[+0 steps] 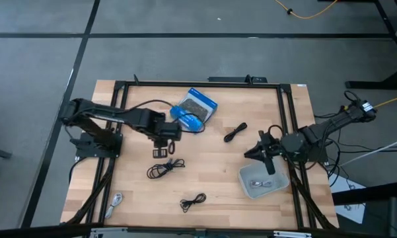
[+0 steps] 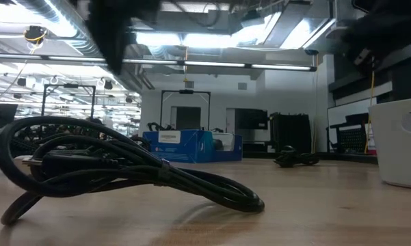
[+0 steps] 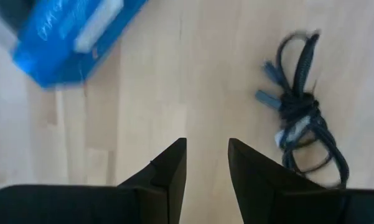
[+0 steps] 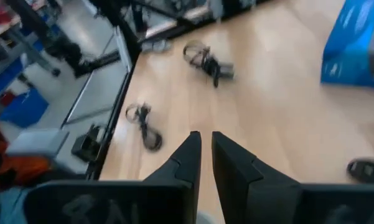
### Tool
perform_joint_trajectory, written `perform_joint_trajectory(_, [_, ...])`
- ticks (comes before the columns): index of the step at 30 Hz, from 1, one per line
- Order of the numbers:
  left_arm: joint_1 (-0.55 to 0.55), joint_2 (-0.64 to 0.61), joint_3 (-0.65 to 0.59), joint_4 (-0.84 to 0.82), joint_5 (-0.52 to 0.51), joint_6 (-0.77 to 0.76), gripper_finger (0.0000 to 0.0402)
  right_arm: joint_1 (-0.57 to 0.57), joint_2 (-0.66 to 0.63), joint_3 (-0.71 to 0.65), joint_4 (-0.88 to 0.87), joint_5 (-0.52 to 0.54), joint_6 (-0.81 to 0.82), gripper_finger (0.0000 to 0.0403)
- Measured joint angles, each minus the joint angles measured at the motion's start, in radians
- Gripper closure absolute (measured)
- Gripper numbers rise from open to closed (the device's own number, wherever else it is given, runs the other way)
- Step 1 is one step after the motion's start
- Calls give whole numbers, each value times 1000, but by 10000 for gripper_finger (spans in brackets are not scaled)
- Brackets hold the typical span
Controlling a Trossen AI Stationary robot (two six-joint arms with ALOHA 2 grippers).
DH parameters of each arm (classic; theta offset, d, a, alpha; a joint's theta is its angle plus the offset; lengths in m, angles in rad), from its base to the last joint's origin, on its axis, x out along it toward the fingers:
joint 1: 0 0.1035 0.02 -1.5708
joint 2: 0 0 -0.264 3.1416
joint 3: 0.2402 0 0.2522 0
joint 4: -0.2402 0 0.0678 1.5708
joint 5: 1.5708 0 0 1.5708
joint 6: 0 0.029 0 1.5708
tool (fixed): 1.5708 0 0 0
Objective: Pick and place USB-C Cables
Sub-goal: Put the top black charger cable into the gray bin
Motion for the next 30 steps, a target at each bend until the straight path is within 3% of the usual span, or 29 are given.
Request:
perform_joint_trajectory(5, [-2,-169,-199,147,-30,-73,290,-23,-3,0,47,66,-112,359])
perform_joint_trajectory(15, [-26,-443,-503,513,-175,-126,290,-28,10,0,162,74,-237,359])
perform_joint_trajectory(21, [-26,-489,-599,670,-178,-125,290,-40,27,0,168,91,-250,358])
perform_joint_trajectory(30, [-26,-491,-628,680,-179,-114,290,-148,53,0,197,145,-194,338])
